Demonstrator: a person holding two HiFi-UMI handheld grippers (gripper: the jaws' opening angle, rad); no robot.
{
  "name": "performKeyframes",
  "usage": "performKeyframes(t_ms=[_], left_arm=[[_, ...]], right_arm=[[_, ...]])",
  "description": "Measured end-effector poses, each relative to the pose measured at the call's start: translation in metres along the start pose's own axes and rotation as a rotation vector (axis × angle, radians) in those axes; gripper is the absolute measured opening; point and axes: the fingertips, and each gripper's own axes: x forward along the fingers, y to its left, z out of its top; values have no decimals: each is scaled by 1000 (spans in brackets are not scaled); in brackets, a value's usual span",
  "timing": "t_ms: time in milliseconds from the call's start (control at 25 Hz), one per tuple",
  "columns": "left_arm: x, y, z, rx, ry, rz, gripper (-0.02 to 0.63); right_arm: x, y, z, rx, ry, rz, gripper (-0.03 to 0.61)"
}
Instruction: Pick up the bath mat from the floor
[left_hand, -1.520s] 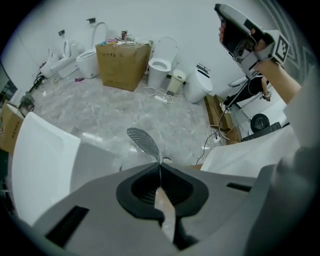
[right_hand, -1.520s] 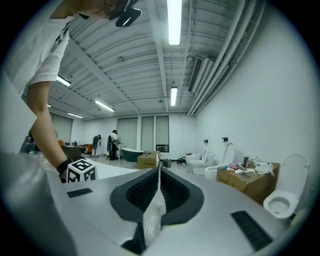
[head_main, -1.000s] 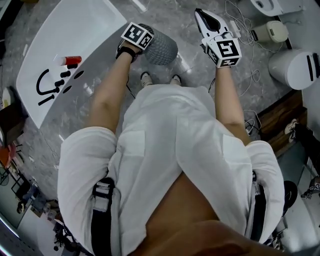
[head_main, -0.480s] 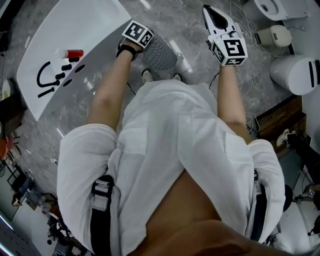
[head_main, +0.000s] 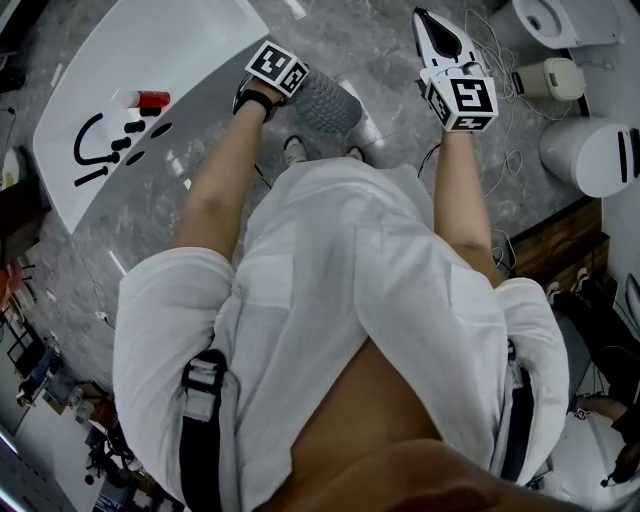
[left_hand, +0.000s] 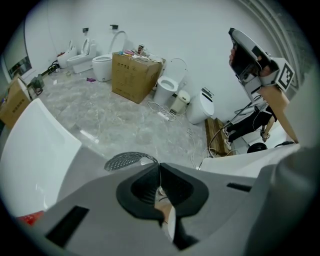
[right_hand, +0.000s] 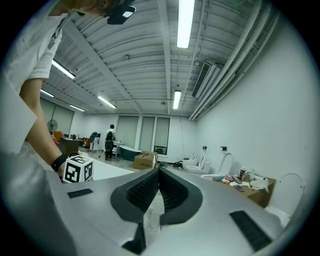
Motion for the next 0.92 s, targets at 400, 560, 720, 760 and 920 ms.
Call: performKeyframes(t_ms=[400, 560, 720, 760, 920], left_arm=[[-3, 3, -5, -24, -19, -1, 12], [-3, 4, -9, -40, -16, 0, 12], [-4, 5, -12, -46, -11, -3, 12], [-4, 5, -12, -46, -10, -4, 12], [-4, 2, -14, -48, -3, -8, 12]], right_arm=[[-2, 7, 8, -18, 2, -6, 26], [-4, 7, 6, -22, 3, -7, 26], [-4, 7, 10, -24, 3, -1, 26], [-4, 7, 11, -25, 2, 1, 26], [-3, 8, 13, -29, 0, 5, 26]])
